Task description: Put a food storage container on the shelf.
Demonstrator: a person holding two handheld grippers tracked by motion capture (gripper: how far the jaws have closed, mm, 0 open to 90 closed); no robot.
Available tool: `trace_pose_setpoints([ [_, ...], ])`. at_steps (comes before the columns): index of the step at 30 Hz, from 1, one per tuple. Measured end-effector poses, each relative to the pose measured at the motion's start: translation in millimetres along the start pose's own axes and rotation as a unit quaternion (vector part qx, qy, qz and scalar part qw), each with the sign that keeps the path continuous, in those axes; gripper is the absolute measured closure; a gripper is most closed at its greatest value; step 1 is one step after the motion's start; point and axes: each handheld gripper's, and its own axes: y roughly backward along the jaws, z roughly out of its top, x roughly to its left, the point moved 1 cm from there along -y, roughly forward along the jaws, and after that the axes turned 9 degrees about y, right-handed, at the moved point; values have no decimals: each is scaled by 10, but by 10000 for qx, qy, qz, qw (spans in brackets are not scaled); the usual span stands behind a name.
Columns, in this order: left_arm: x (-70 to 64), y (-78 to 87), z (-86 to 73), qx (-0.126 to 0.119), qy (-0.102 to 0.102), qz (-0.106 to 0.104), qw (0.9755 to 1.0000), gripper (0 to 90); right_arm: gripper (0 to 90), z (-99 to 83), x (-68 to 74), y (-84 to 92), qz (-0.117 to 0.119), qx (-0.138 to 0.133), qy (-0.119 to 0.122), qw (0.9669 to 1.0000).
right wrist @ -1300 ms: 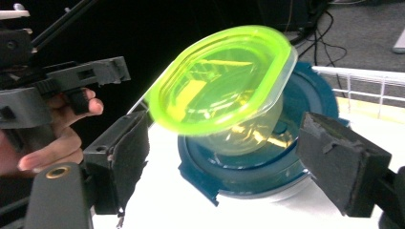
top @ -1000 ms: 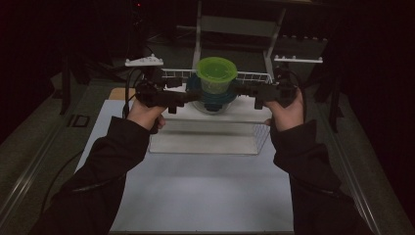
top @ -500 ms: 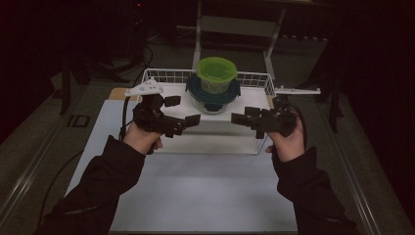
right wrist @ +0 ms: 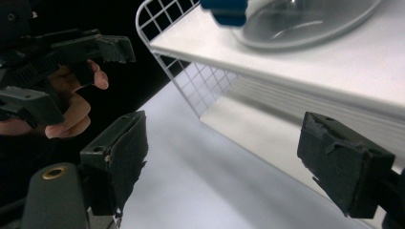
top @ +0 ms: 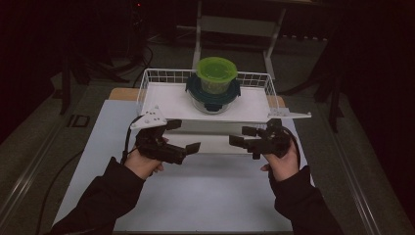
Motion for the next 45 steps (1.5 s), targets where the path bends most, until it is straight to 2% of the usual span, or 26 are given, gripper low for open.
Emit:
trace_pose_setpoints([
  [6, -7, -61, -203, 105, 47, -61, 9999, 27, 169, -215, 26, -82, 8, 83, 67, 9999],
  [14, -28, -159, -484, 348, -42, -65, 9994, 27, 170, -519, -4, -223, 53, 226, 97, 9997],
  [19, -31, -230, -708, 455, -11, -137, 9989, 27, 170, -704, -32, -293, 17, 320, 134, 9994],
  [23, -32, -264, -857, 582, -88, -83, 9982, 27, 171, -851, -48, -316, -57, 376, 204, 9991],
  [32, -13, -274, -1115, 687, -187, -38, 9975, 27, 172, -1160, -119, -260, -101, 429, 90, 9990],
  [37, 22, -274, -1244, 693, -95, -13, 9975, 28, 172, -1269, -113, -201, -169, 450, 152, 9987],
  [45, 52, -266, -1369, 727, -161, 83, 9972, 27, 172, -1407, -82, -117, -355, 486, 387, 9974],
])
